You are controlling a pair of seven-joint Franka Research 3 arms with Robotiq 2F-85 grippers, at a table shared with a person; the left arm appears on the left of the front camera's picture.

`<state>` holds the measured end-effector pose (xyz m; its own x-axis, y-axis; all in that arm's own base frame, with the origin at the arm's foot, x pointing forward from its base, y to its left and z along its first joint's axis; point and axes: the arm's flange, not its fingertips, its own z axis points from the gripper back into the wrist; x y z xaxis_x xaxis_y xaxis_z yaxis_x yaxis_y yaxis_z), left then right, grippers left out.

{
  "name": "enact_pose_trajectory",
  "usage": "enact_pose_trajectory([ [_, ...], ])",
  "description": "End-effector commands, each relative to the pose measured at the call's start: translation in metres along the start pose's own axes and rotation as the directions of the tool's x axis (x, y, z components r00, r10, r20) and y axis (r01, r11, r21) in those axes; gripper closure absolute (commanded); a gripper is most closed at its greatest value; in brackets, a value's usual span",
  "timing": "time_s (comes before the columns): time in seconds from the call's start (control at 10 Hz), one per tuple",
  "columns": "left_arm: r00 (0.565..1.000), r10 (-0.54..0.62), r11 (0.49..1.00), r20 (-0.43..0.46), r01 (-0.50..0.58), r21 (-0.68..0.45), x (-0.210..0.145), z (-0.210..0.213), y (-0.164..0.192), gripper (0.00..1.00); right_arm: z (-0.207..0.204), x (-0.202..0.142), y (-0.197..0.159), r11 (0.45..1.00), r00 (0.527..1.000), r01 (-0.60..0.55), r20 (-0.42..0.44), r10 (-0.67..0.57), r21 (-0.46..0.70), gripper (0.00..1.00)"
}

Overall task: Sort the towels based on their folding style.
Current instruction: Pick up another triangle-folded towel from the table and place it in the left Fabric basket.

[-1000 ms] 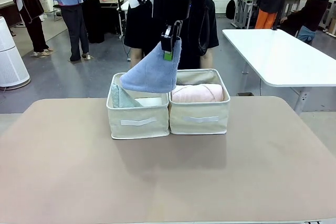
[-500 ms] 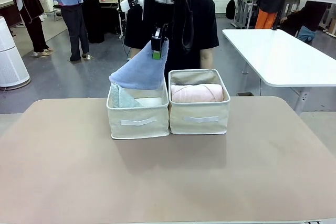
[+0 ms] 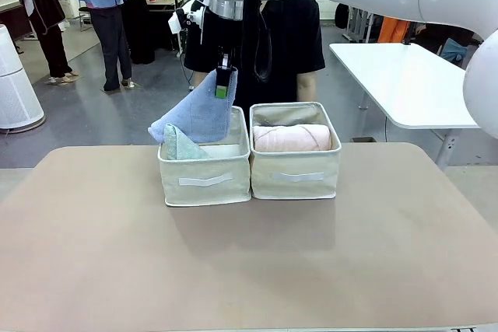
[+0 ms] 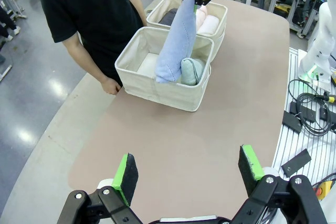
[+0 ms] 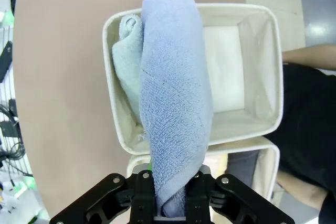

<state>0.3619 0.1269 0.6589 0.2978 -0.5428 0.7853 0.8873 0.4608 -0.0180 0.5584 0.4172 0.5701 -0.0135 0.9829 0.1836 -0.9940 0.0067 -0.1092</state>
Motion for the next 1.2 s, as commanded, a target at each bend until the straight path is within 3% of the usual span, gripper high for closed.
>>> enact_pose_trajectory([
  [0.0, 1.0, -0.011, 1.0, -0.004, 0.011, -0.005, -0.001, 0.001, -0.001, 0.0, 0.008, 0.004, -0.018, 0.999, 0.999, -0.032, -0.018, 0.032, 0.014, 0.82],
  [0.7, 1.0, -0.011, 1.0, -0.004, 0.011, -0.005, -0.001, 0.001, -0.001, 0.0, -0.01, -0.003, -0.047, 0.998, 0.992, 0.0, -0.126, 0.009, 0.068, 0.82],
  [1.1, 1.0, -0.011, 1.0, -0.004, 0.011, -0.005, -0.001, 0.001, -0.001, 0.0, -0.015, -0.009, -0.048, 0.996, 0.992, 0.01, -0.126, 0.0, 0.083, 0.82],
])
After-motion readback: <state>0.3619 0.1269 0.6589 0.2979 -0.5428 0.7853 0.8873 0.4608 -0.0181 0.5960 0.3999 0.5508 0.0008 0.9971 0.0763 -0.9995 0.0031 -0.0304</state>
